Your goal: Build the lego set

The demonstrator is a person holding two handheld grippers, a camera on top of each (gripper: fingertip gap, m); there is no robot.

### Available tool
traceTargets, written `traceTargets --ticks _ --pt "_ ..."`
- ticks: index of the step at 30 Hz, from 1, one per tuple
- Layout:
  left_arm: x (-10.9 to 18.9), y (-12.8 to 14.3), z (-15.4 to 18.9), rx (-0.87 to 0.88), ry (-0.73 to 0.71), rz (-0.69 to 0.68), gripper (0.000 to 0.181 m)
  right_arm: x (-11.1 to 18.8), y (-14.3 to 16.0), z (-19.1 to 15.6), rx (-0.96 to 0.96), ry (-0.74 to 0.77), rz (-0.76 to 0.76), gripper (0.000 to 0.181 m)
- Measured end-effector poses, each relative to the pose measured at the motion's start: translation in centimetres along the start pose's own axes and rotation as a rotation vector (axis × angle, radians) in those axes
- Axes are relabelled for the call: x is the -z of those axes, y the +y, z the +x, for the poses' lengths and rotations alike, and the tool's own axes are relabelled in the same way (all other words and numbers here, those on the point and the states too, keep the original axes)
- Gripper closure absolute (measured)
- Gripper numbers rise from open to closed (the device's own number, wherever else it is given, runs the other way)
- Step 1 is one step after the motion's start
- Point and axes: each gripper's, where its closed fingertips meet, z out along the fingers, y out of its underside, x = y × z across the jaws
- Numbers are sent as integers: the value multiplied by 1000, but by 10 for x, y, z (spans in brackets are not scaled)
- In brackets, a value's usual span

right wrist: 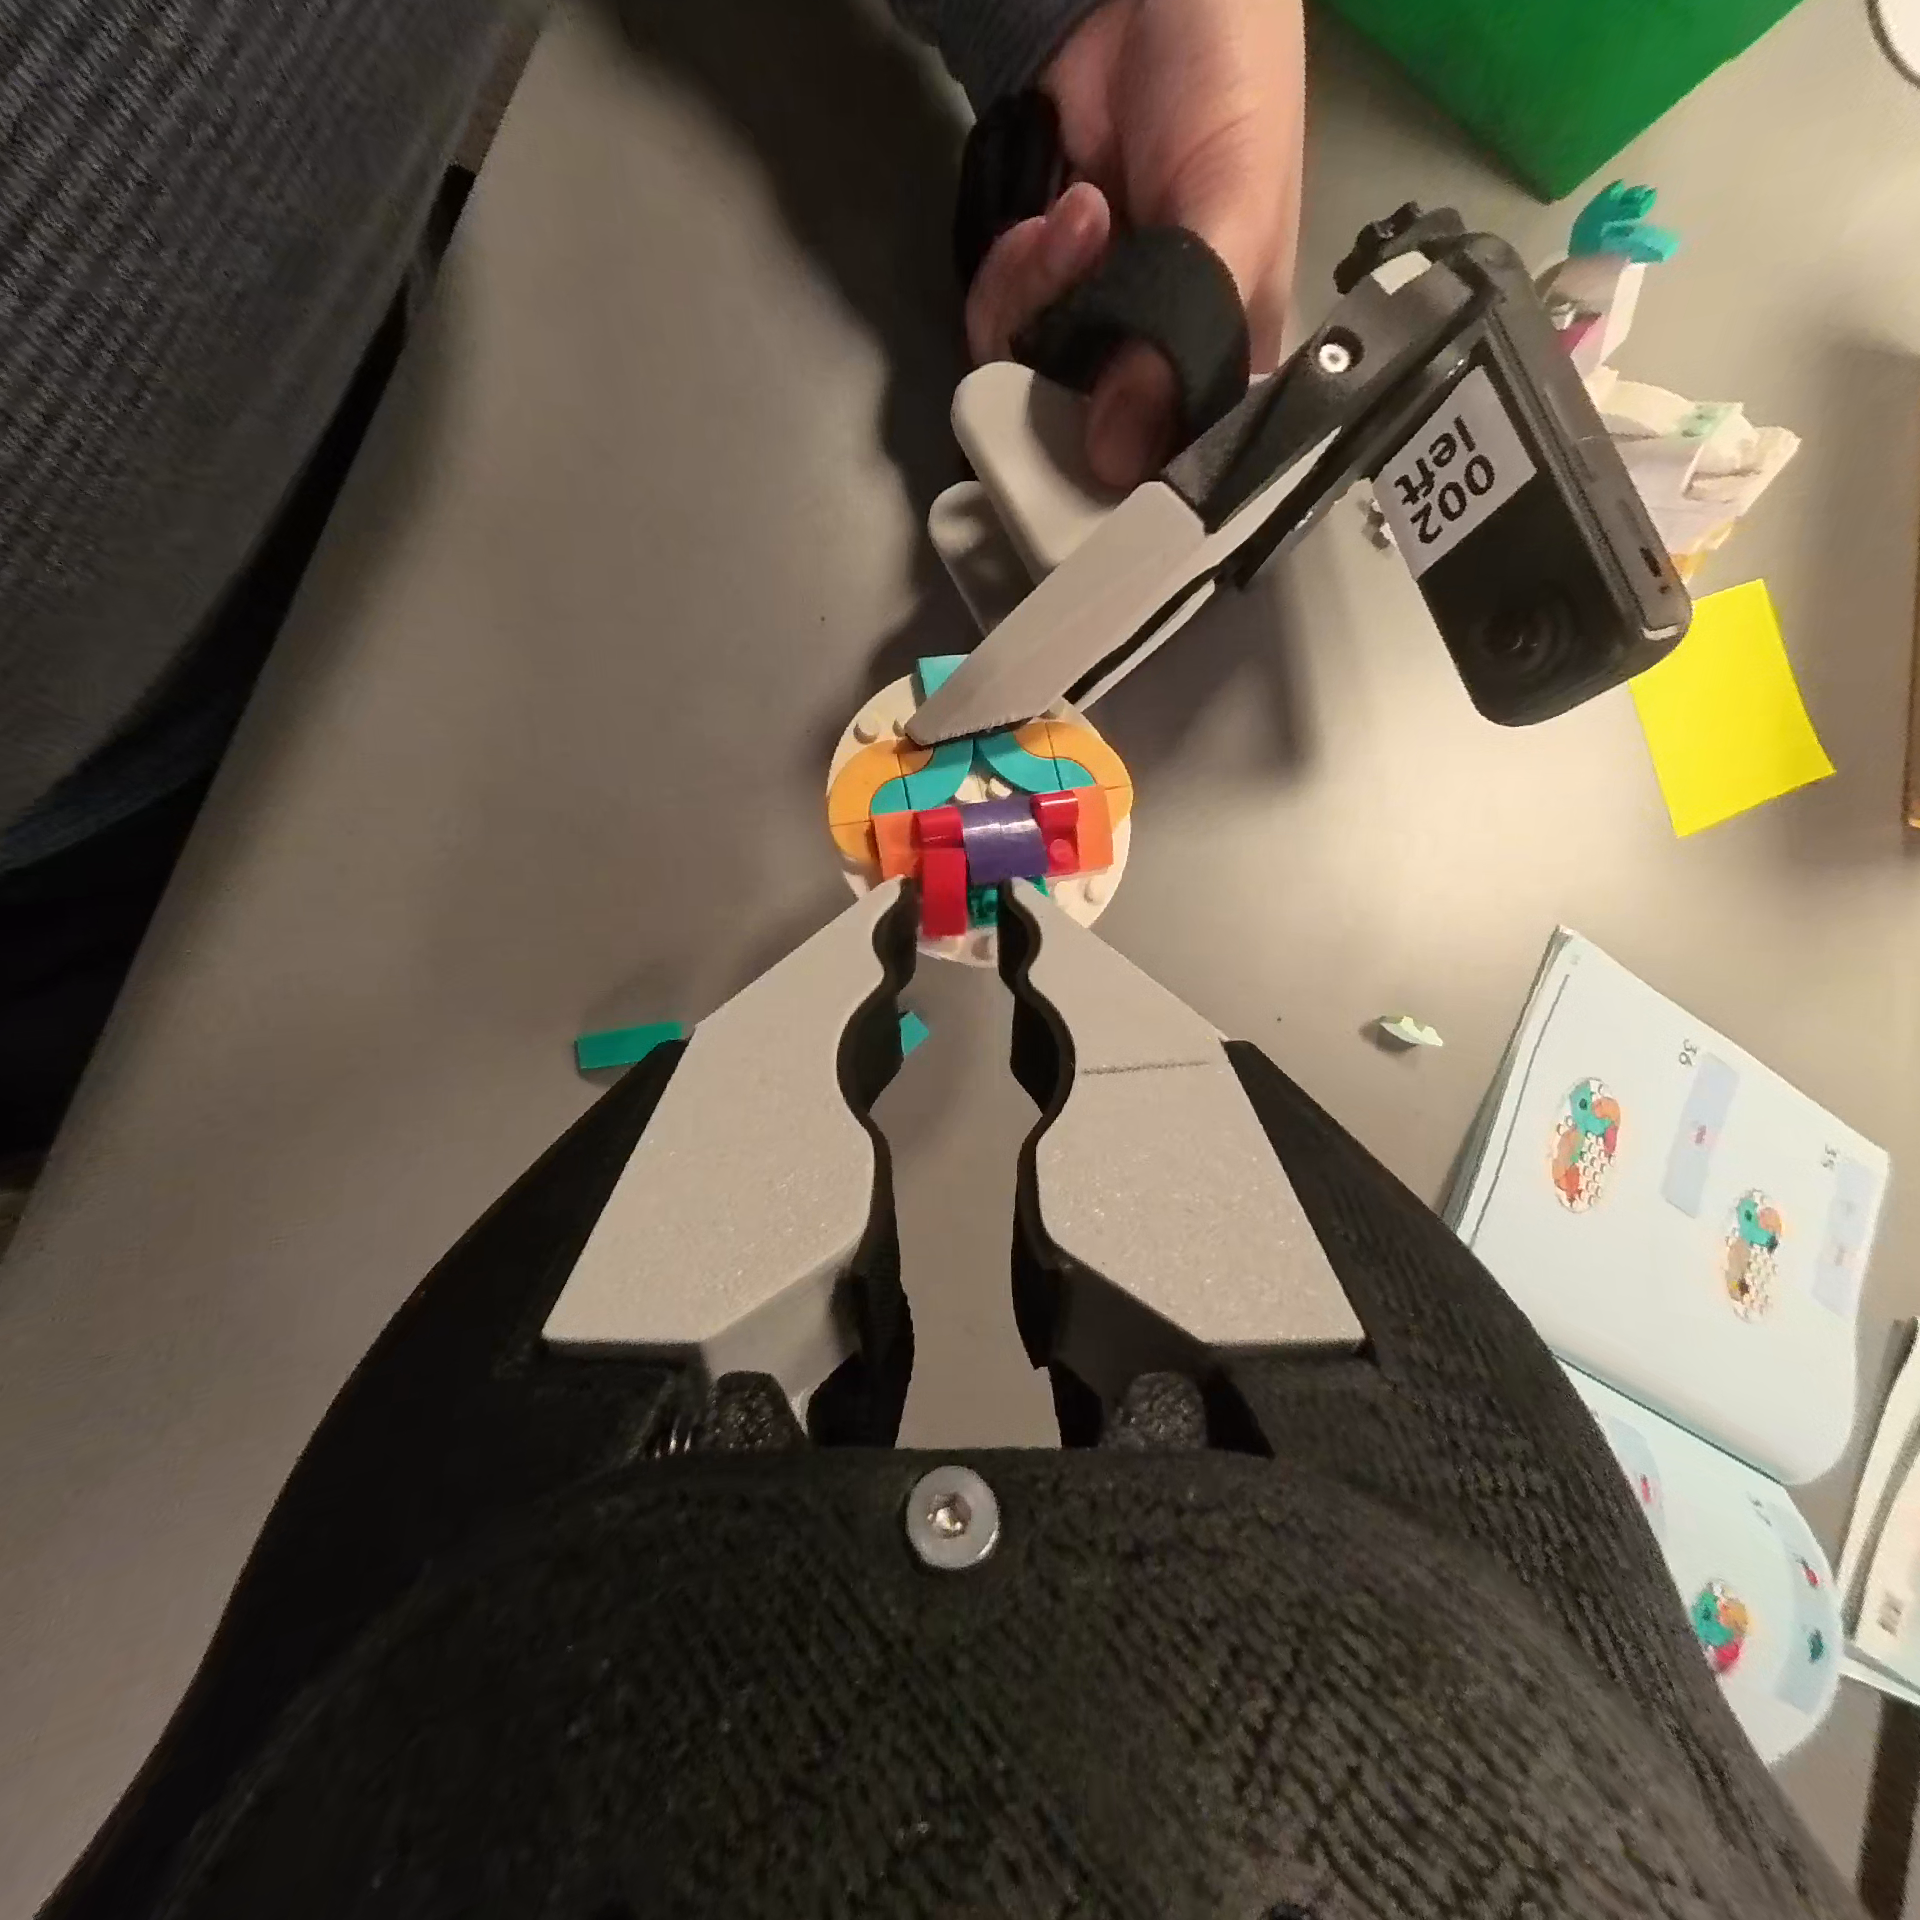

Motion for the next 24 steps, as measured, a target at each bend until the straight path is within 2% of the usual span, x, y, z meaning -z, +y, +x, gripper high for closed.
traceTargets --ticks 9,12,14,17,20,24 --pt "0 0 0 3 5 2 174 0 -2 3 -16 35 27 167" --pt "1 -2 3 0 20 15 174 4 -3 6 -38 86 52 159" --pt "3 -4 6 -1 43 27 174 9 -5 5 -32 147 101 145" --pt "4 -5 9 1 64 31 175 9 -5 2 84 296 125 130" --pt "5 -5 11 2 82 34 175 5 -5 1 249 471 88 131" --pt "6 -6 13 2 94 41 175 -1 -6 3 442 631 5 145"
